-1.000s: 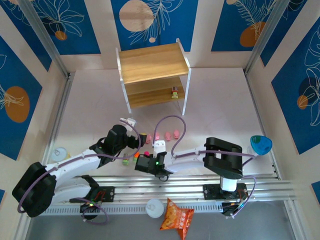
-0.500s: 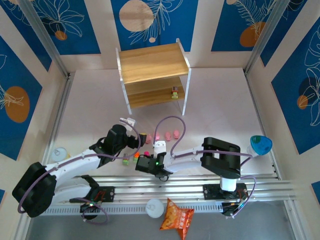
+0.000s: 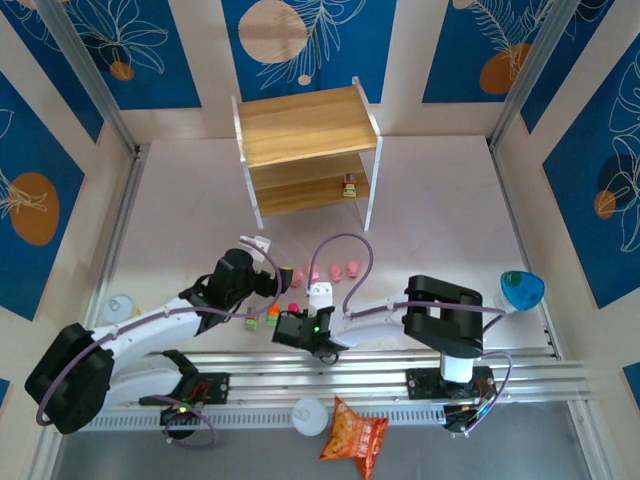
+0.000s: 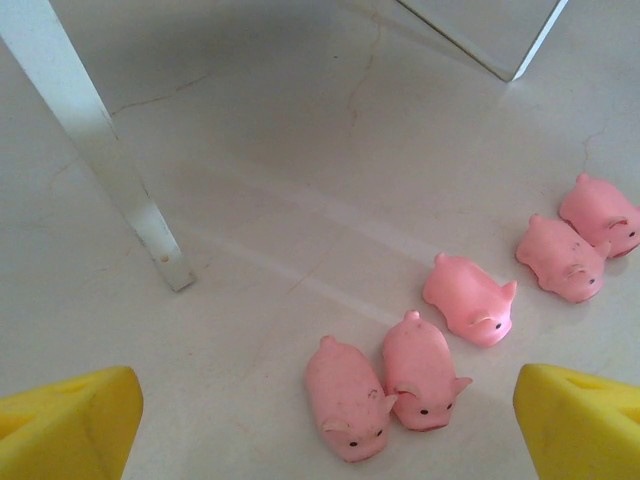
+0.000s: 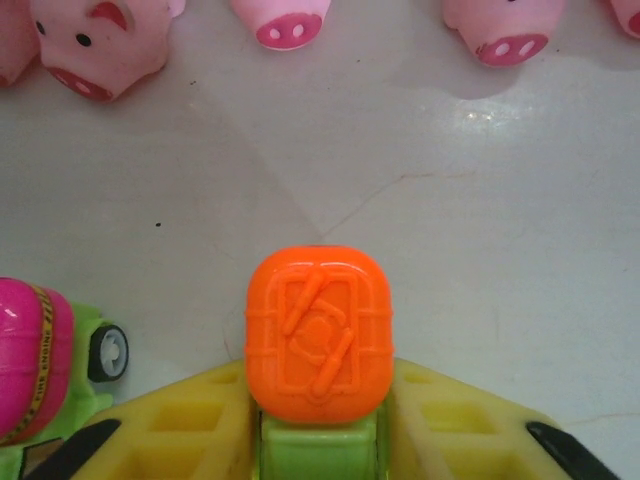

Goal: Place and organize the plastic toys onto the shelf

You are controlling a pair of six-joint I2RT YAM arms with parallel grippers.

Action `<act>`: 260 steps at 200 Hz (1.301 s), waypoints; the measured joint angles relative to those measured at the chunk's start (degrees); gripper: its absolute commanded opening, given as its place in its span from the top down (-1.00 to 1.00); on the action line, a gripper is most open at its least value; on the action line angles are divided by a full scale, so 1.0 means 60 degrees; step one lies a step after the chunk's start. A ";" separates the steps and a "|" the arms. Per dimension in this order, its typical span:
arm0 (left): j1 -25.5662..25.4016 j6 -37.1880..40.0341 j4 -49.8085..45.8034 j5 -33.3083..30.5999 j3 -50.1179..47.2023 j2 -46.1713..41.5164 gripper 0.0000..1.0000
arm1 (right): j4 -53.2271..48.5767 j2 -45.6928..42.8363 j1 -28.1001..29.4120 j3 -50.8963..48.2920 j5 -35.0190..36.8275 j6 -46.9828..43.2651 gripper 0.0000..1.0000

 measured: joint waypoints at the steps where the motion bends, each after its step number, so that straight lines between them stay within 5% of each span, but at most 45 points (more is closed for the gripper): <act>1: 0.0004 0.0000 0.0000 0.0004 0.0000 0.0000 -0.91 | 0.0004 0.0000 0.0000 -0.0004 0.0007 -0.0004 0.49; 111: 0.0033 0.0004 0.0004 0.0262 0.0000 0.0000 -0.90 | -0.0062 -0.1792 -0.0237 -0.0750 0.0459 -0.1395 0.58; 173: 0.0033 0.0004 0.0149 0.0532 -0.0062 -0.0044 -0.84 | 0.0372 -0.3351 -0.1752 -0.0758 0.0160 -0.3767 0.59; 260: 0.0033 0.0004 0.0459 0.1064 -0.0142 -0.0091 -0.84 | 0.0295 -0.3340 -0.3599 0.1155 -0.0714 -0.6087 0.58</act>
